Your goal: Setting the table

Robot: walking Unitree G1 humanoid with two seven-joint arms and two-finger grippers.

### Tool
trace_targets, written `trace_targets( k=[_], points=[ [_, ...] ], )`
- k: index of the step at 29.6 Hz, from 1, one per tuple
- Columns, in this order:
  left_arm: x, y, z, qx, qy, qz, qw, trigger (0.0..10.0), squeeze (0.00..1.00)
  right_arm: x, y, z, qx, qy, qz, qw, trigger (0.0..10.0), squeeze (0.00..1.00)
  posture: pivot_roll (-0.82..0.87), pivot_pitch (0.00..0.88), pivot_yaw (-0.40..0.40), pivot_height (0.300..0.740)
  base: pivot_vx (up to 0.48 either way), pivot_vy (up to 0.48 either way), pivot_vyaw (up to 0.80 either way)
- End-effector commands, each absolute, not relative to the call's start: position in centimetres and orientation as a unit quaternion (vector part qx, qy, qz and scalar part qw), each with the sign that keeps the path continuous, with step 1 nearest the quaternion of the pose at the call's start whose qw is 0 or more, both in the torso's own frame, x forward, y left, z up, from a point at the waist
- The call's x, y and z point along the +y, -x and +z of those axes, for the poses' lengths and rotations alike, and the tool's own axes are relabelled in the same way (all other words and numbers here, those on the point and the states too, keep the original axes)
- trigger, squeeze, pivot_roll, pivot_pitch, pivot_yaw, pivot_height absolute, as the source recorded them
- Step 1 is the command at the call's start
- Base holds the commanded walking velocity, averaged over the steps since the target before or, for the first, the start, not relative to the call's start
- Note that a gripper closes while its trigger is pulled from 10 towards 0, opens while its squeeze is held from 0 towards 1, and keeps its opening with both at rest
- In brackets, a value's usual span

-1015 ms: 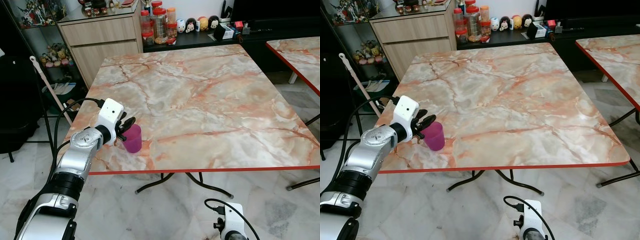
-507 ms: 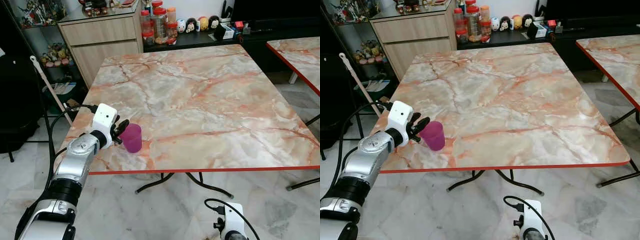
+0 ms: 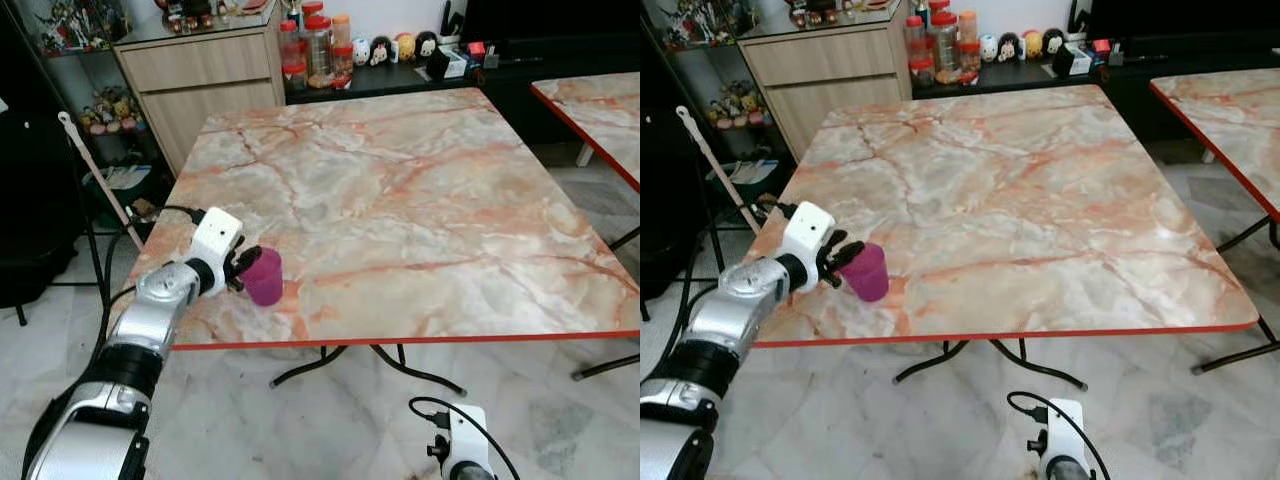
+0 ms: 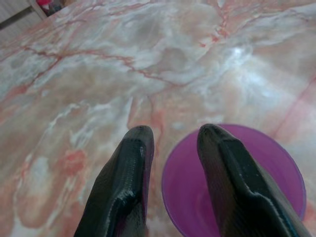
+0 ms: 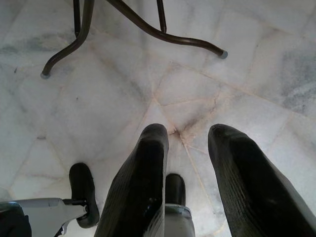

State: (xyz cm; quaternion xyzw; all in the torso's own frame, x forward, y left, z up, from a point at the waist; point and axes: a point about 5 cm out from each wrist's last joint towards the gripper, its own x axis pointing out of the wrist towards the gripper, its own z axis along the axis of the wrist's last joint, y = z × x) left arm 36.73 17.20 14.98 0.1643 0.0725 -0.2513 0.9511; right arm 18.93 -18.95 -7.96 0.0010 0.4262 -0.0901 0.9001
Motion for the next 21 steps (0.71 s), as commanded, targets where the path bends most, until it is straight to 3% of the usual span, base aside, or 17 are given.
trace_targets(
  k=[1,21],
  points=[
    [17.6,-36.9,15.2,0.079,-0.183,-0.254,0.947,10.0,0.0,-18.6,-19.1,-7.9,0.426,-0.008,-0.09,0.9,10.0,0.0,0.02,0.0,0.108,0.74,0.0,0.0,0.0],
    [18.3,-38.0,15.6,0.112,-0.226,-0.269,0.93,10.0,0.0,-18.9,-19.0,-7.9,0.426,-0.007,-0.095,0.9,10.0,0.0,0.01,0.0,0.107,0.74,0.0,0.0,0.0]
  ],
)
